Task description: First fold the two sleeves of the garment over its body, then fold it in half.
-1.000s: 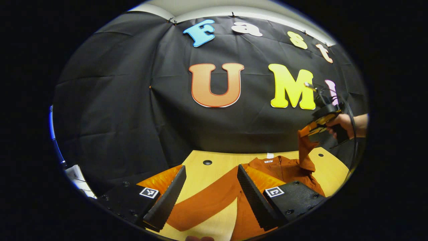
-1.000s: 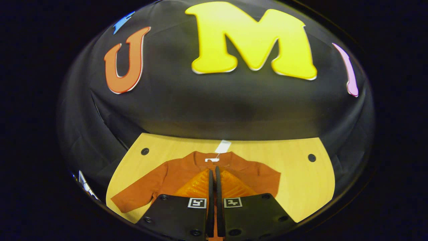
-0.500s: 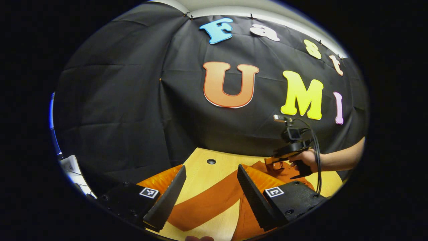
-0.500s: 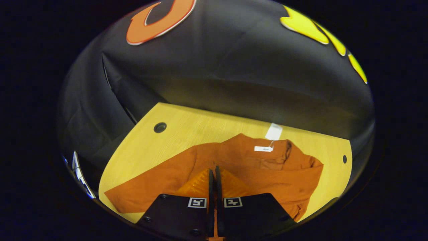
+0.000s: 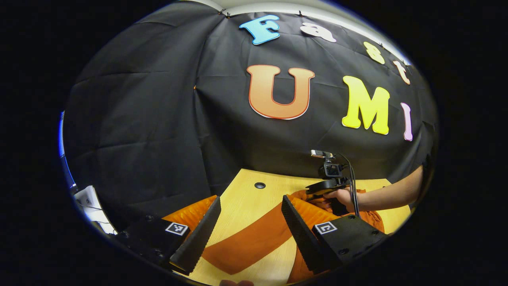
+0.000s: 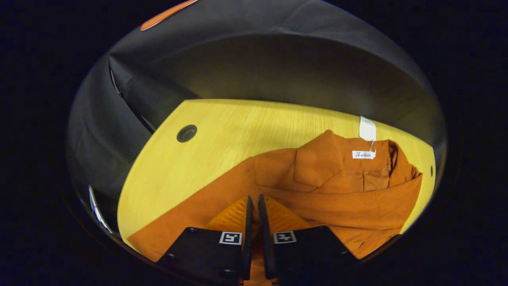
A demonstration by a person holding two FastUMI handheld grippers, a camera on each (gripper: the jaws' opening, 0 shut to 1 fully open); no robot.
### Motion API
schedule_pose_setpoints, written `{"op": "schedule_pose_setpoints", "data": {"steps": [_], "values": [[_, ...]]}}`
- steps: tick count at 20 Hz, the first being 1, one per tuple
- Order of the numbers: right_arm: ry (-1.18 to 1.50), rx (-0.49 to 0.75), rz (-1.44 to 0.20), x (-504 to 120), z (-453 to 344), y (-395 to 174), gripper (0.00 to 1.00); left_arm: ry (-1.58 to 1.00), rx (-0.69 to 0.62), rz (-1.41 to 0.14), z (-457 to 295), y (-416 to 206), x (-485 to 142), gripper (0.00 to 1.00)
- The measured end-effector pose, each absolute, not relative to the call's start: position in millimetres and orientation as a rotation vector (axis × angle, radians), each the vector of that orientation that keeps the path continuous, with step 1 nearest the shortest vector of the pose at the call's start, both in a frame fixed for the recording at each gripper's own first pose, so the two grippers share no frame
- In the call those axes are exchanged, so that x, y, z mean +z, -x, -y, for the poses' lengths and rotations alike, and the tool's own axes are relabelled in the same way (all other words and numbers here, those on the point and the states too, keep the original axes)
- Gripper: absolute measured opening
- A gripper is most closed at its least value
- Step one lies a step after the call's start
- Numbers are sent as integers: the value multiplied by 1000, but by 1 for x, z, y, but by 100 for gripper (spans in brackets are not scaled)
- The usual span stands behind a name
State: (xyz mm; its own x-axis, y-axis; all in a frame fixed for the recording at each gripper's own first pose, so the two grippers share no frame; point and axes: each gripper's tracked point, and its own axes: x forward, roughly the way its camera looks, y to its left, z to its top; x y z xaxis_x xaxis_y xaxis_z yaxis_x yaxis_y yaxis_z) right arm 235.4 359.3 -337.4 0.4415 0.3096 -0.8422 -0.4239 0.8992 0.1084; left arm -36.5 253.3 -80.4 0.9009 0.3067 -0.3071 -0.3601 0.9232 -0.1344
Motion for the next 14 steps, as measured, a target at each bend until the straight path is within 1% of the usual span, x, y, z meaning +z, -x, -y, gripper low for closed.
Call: {"op": "schedule_pose_setpoints", "data": {"steps": [4,8,9,10,12,14], "values": [[11,506,-924,-288,-362,-226,87,196,366,-283,-259,37,-91,99],[38,520,-792,-225,-330,-213,89,208,378,-288,-260,38,-114,100],[47,521,-766,-210,-320,-208,88,212,375,-287,-261,40,-121,100],[54,526,-746,-196,-312,-200,92,209,372,-303,-261,44,-132,100],[89,547,-699,-170,-296,-183,93,194,388,-321,-265,54,-155,100],[158,580,-608,-140,-281,-167,93,200,389,-352,-271,61,-179,99]]}}
